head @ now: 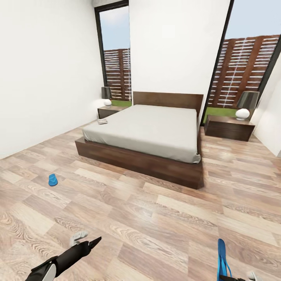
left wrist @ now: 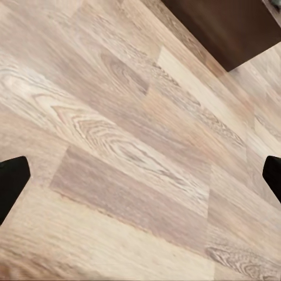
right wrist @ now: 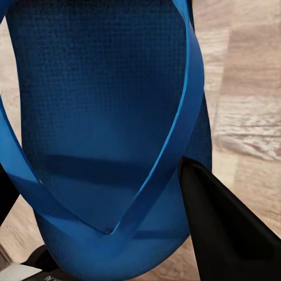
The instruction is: In the bedroom, move the book from the bed onto either nightstand, and place the two sandals side by side next to the bed.
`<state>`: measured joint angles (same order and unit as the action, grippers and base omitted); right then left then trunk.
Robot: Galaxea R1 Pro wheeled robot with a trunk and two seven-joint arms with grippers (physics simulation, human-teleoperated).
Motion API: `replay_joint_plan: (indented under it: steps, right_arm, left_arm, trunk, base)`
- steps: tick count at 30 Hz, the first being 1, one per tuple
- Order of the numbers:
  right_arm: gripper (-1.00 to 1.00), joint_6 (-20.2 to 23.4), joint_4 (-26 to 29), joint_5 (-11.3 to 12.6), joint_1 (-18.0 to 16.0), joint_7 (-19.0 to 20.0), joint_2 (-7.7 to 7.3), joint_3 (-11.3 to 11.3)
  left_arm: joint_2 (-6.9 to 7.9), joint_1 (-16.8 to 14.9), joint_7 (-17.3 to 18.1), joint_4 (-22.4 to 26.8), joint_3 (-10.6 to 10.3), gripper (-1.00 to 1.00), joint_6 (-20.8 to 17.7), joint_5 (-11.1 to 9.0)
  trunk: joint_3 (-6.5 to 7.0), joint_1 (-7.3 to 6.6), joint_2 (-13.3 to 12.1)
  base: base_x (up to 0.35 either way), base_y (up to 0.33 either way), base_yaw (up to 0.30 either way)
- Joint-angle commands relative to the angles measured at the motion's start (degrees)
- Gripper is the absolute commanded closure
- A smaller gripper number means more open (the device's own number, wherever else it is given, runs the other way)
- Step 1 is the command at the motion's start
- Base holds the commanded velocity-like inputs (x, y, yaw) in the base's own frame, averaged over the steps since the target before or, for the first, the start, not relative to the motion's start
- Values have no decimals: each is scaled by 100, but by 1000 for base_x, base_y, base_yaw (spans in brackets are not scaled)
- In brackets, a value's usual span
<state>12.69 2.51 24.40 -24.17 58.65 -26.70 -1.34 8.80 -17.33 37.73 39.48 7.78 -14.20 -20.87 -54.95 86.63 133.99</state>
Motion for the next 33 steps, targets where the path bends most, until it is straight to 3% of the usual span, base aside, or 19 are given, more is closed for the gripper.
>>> replay_joint_plan:
  steps: [1,33]
  right_arm:
    - [100,67,4,21,0,6,-2,-16]
    - [100,67,4,21,0,6,-2,-16]
  left_arm:
    - [-1,-3,19,-2,7,-100,-56,-49]
    - [-97,1,11,-12,6,-100,-52,-52]
  trunk:
    - [-5,-1,2]
    - [-5,-1,2]
  base:
    - [0,0,290]
    - [0,0,283]
